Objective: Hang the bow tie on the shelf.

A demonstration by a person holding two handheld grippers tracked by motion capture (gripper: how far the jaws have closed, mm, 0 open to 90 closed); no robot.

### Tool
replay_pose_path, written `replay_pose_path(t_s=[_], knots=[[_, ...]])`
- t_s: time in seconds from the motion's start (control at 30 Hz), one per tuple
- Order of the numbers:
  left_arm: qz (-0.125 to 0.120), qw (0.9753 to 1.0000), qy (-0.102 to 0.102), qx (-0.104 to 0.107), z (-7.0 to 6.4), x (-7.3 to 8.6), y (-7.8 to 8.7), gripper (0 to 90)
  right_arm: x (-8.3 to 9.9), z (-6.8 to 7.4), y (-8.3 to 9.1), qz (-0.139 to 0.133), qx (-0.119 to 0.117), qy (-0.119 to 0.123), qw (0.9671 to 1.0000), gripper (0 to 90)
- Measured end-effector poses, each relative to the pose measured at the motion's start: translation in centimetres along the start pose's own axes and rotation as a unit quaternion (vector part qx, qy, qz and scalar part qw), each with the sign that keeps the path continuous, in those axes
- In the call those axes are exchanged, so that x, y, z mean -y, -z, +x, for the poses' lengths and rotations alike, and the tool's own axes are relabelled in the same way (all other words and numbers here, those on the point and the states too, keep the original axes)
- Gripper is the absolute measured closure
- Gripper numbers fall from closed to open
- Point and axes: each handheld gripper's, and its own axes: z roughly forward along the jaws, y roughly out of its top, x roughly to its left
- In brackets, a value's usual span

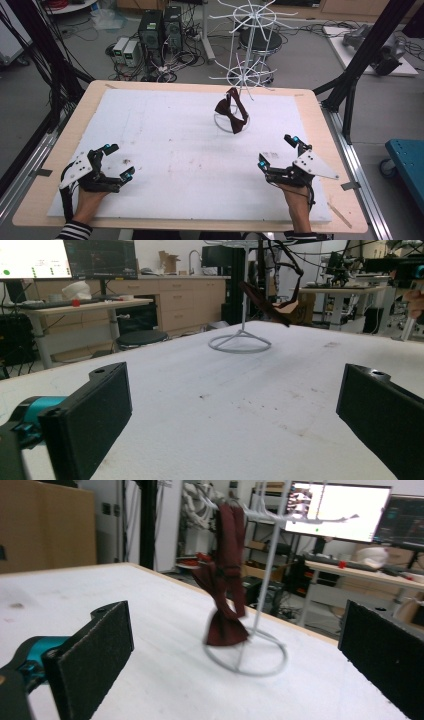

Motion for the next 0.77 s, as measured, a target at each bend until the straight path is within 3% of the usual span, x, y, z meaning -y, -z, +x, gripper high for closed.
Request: replay_pose_path(t_s=[0.17, 0.37, 0.6, 0.77], knots=[[0.001, 1.0, -0.004, -0.002, -0.1, 0.0, 0.0, 1.7, 2.3, -0.3, 0.3, 0.005, 0.016, -0.02, 0.9997, 0.4], [0.001, 1.0, -0.007, -0.003, -0.2, 0.0, 0.0, 1.7, 4.6, -0.3, 0.9, -0.016, 0.021, -0.038, 0.9989, 0.4], [0.002, 0.9999, -0.009, -0.005, -0.2, 0.0, 0.0, 1.7, 5.7, -0.2, 0.9, -0.008, 0.03, -0.035, 0.9989, 0.5], [0.003, 0.9999, -0.012, -0.009, -0.3, 0.0, 0.0, 1.7, 5.8, -0.2, 1.2, -0.02, 0.04, -0.04, 0.9982, 0.4]])
